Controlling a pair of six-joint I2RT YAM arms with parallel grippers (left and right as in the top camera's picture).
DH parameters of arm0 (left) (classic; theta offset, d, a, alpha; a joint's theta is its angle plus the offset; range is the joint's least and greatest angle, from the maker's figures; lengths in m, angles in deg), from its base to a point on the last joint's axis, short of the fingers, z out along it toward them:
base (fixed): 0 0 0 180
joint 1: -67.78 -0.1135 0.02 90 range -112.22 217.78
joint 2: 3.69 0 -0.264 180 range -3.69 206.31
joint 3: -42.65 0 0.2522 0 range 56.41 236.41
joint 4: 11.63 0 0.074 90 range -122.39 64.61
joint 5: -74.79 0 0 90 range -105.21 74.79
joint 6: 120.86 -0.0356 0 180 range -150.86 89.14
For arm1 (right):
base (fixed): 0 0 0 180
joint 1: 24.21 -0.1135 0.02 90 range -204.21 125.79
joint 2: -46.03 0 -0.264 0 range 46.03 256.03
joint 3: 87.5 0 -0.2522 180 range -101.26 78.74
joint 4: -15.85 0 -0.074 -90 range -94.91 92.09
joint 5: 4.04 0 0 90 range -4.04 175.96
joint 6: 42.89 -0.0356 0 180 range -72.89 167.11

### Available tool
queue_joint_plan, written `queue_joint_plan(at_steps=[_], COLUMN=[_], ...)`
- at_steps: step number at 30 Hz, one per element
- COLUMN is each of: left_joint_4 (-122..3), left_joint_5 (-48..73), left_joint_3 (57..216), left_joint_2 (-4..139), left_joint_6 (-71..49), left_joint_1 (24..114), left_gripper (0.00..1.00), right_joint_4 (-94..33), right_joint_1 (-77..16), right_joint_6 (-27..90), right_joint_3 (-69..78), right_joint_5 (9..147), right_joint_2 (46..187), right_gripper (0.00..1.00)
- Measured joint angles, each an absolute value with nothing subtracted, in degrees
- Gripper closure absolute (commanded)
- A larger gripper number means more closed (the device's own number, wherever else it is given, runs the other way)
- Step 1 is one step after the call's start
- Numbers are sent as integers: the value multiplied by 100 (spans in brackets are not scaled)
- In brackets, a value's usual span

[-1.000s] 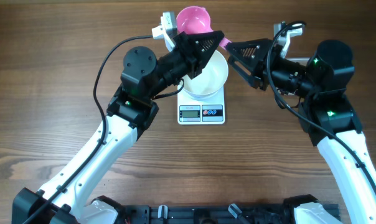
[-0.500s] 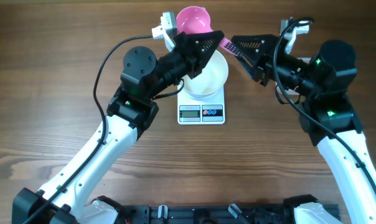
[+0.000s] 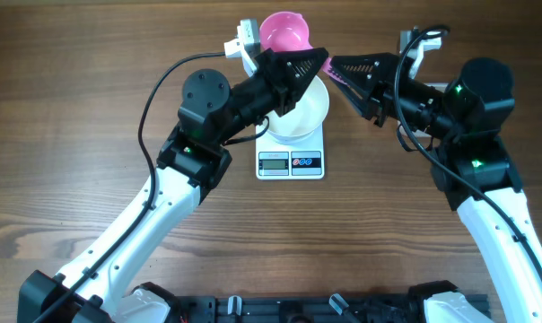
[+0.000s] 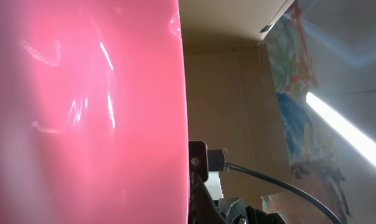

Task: Scoop item into bowl and weigh 150g on scale
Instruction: 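Bring the right gripper to the scoop handle and grasp it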

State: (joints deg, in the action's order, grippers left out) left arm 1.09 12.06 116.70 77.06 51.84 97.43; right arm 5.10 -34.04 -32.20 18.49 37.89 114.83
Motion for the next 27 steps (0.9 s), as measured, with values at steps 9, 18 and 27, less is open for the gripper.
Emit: queue_joint_plan(at_steps=[9, 18, 27], left_joint_4=[109, 109, 109], left_joint_5=[1206, 1206, 1204], left_joint_3=[11670, 11670, 11670], left_joint_2=[7706, 7706, 7706], left_joint_6=[5184, 5195, 5199], left_joint_1=[9743, 9743, 9743], left_gripper=[96, 96, 96], right_joint_4=[512, 512, 453], right_joint_1=[-3404, -3404, -3404], right_joint_6=[-3242, -3239, -3211], right_joint_3=[1849, 1849, 1849], right_joint_5=[3752, 3752, 3752], right_joint_2=[11483, 11483, 11483], right_gripper=[81, 82, 85])
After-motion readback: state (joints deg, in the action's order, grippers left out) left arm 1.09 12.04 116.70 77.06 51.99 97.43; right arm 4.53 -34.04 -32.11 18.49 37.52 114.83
